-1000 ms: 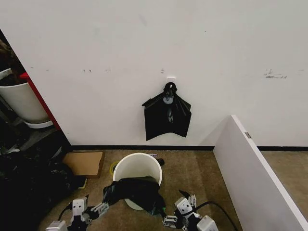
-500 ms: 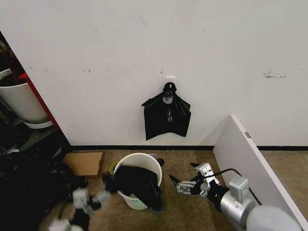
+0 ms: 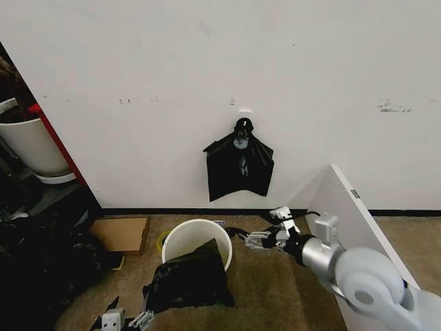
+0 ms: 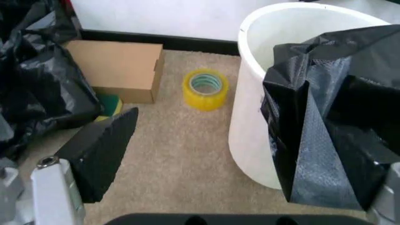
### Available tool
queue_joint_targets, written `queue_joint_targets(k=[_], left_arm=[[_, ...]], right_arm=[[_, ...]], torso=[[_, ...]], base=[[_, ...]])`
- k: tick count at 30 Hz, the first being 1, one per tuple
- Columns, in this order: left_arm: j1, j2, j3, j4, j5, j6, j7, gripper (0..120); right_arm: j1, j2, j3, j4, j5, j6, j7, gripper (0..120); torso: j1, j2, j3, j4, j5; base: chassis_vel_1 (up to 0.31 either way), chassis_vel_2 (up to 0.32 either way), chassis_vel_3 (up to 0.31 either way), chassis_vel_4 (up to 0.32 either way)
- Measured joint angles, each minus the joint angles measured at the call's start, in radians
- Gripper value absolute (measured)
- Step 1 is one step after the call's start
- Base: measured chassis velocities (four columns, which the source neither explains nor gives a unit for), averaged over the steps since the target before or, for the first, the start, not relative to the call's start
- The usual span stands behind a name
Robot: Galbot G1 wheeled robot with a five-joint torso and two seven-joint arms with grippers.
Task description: Place the garbage bag over the trash bin.
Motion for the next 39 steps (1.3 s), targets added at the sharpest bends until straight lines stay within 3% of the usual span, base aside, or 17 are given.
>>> queue_joint_targets(k=[4, 9, 18, 23, 29, 39], left_arm=[[-0.012, -0.002, 0.002, 0.002, 0.0, 0.007, -0.007, 98], [-0.013, -0.01, -0.003, -0.032, -0.006, 0.02, -0.015, 98], [-0.041, -0.02, 0.001, -0.04, -0.01, 0.051, -0.015, 98], [-0.051, -0.017, 0.003, -0.033, -0.016, 0.058, -0.015, 98], [-0.062, -0.018, 0.006, -0.028, -0.019, 0.066, -0.012, 98], [-0.077, -0.001, 0.004, -0.031, -0.041, 0.094, -0.011, 98]], right_arm=[[0.122, 0.04, -0.118, -0.099, -0.018, -0.015, 0.002, 100], [0.297, 0.147, -0.282, -0.249, -0.088, -0.033, -0.011, 100], [0.487, 0.28, -0.509, -0.481, -0.197, -0.064, -0.064, 100], [0.546, 0.325, -0.578, -0.611, -0.274, -0.064, -0.116, 100], [0.57, 0.361, -0.587, -0.7, -0.332, -0.063, -0.157, 100], [0.576, 0.36, -0.588, -0.755, -0.304, -0.063, -0.266, 65]], torso=[[0.0, 0.0, 0.0, -0.0001, 0.0001], [0.0, 0.0, 0.0, 0.0001, -0.0002], [0.0, 0.0, 0.0, 0.0003, 0.0], [0.0, 0.0, 0.0, 0.0, -0.0001], [0.0, 0.0, 0.0, 0.0, -0.0001], [0.0, 0.0, 0.0, -0.0001, -0.0001]], base=[[0.0, 0.0, 0.0, 0.0], [0.0, 0.0, 0.0, 0.0], [0.0, 0.0, 0.0, 0.0], [0.0, 0.0, 0.0, 0.0], [0.0, 0.0, 0.0, 0.0], [0.0, 0.0, 0.0, 0.0]])
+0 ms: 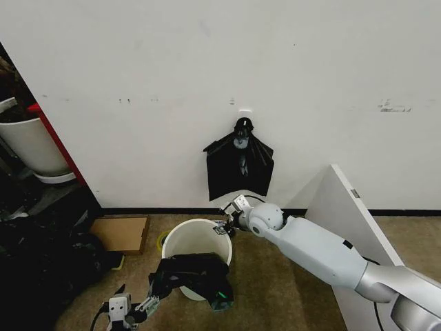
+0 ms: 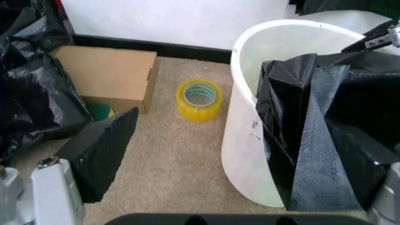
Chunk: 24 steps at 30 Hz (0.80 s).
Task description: Place the garbage bag over the trash bin.
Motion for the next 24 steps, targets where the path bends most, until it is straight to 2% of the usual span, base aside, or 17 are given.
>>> queue_joint_targets(k=[2, 4, 9, 12, 16, 24], left_arm=[[-0.005, 0.003, 0.0, -0.004, -0.01, 0.007, 0.0, 98], [-0.007, 0.004, -0.001, -0.006, -0.014, 0.01, 0.0, 99], [-0.014, 0.009, -0.001, -0.009, -0.028, 0.019, 0.0, 98], [-0.014, 0.017, -0.002, -0.009, -0.033, 0.022, 0.0, 98], [-0.023, 0.028, -0.005, -0.008, -0.043, 0.026, 0.0, 98], [-0.068, 0.028, -0.011, -0.032, -0.069, 0.046, -0.001, 100]], right_arm=[[-0.002, 0.001, 0.0, -0.005, 0.002, 0.0, -0.011, 55], [-0.003, 0.001, 0.0, -0.009, 0.001, 0.0, -0.015, 52], [-0.017, 0.02, 0.011, -0.041, -0.03, 0.0, -0.031, 30], [-0.026, 0.026, 0.022, -0.047, -0.043, 0.001, -0.036, 23], [-0.047, 0.033, 0.039, -0.049, -0.046, 0.001, -0.036, 5], [-0.063, 0.034, 0.056, -0.016, -0.022, 0.001, -0.017, 3]], torso=[[0.0, 0.0, 0.0, 0.0001, 0.0], [0.0, 0.0, 0.0, 0.0, 0.0001], [0.0, 0.0, 0.0, 0.0003, 0.0001], [0.0, 0.0, 0.0, 0.0002, 0.0002], [0.0, 0.0, 0.0, 0.0002, 0.0003], [0.0, 0.0, 0.0, 0.0001, 0.0002]], base=[[0.0, 0.0, 0.0, 0.0], [0.0, 0.0, 0.0, 0.0], [0.0, 0.0, 0.0, 0.0], [0.0, 0.0, 0.0, 0.0], [0.0, 0.0, 0.0, 0.0], [0.0, 0.0, 0.0, 0.0]])
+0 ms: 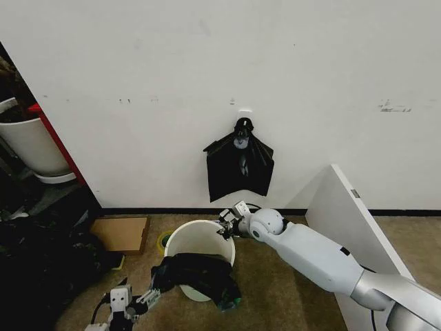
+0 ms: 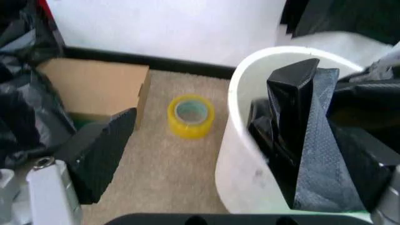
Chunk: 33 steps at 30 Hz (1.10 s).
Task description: Place the garbage bag over the trash bin.
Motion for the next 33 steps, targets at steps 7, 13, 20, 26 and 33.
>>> queue_joint_targets(k=[7, 13, 20, 26, 33], left_arm=[[0.022, 0.006, -0.006, -0.027, -0.008, 0.007, 0.004, 100], [0.027, -0.003, -0.002, -0.027, -0.005, 0.002, 0.004, 100], [-0.01, -0.016, 0.009, -0.027, -0.006, -0.008, 0.004, 100], [-0.06, -0.007, 0.011, -0.031, -0.023, 0.004, 0.0, 100], [-0.099, 0.001, 0.012, -0.026, -0.043, 0.018, -0.003, 100]], right_arm=[[-0.017, -0.028, 0.047, 0.052, 0.05, 0.0, 0.052, 3], [-0.07, -0.057, 0.145, 0.102, 0.097, -0.001, 0.121, 3], [-0.145, -0.072, 0.236, 0.193, 0.226, -0.002, 0.305, 3], [-0.218, -0.062, 0.268, 0.281, 0.33, -0.003, 0.529, 3], [-0.298, -0.031, 0.342, 0.326, 0.462, -0.003, 0.752, 3]], torso=[[0.0, 0.0, 0.0, 0.0, 0.0], [0.0, 0.0, 0.0, -0.0002, 0.0003], [0.0, 0.0, 0.0, 0.0, 0.0], [0.0, 0.0, 0.0, -0.0003, 0.0], [0.0, 0.0, 0.0, 0.0, -0.0001]], base=[[0.0, 0.0, 0.0, 0.0], [0.0, 0.0, 0.0, 0.0], [0.0, 0.0, 0.0, 0.0], [0.0, 0.0, 0.0, 0.0], [0.0, 0.0, 0.0, 0.0]])
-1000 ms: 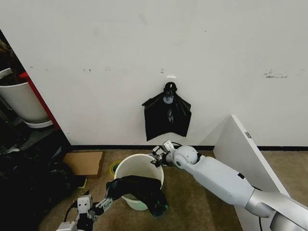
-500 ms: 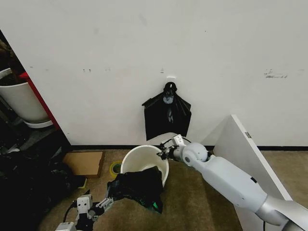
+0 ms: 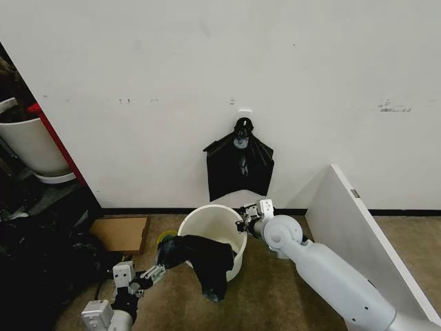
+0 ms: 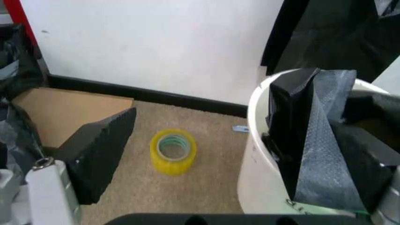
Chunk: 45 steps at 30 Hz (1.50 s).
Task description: Place the garbage bag over the trash bin.
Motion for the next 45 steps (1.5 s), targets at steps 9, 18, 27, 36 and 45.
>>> queue_joint_targets(k=[9, 18, 27, 36, 45], left_arm=[[-0.046, 0.026, 0.002, 0.018, -0.05, 0.022, 0.0, 100], [-0.084, 0.06, 0.002, 0.061, -0.084, 0.028, 0.006, 100], [-0.127, 0.084, 0.013, 0.099, -0.09, 0.027, 0.009, 100], [-0.207, 0.099, 0.023, 0.132, -0.114, 0.03, 0.007, 100], [-0.266, 0.131, 0.028, 0.159, -0.144, 0.036, 0.005, 100]], right_arm=[[-0.098, 0.052, 0.07, 0.096, 0.116, 0.002, 0.251, 3], [-0.204, 0.104, 0.13, 0.152, 0.063, 0.065, 0.294, 3], [-0.26, 0.155, 0.184, 0.161, -0.037, 0.176, 0.271, 3], [-0.294, 0.232, 0.213, 0.148, -0.044, 0.213, 0.345, 3], [-0.347, 0.265, 0.219, 0.146, -0.114, 0.309, 0.301, 3]], torso=[[0.0, 0.0, 0.0, -0.0001, 0.0], [0.0, 0.0, 0.0, -0.0001, -0.0001], [0.0, 0.0, 0.0, 0.0, 0.0], [0.0, 0.0, 0.0, 0.0, -0.0001], [0.0, 0.0, 0.0, 0.0, -0.0001]], base=[[0.0, 0.0, 0.0, 0.0], [0.0, 0.0, 0.0, 0.0], [0.0, 0.0, 0.0, 0.0], [0.0, 0.0, 0.0, 0.0], [0.0, 0.0, 0.0, 0.0]])
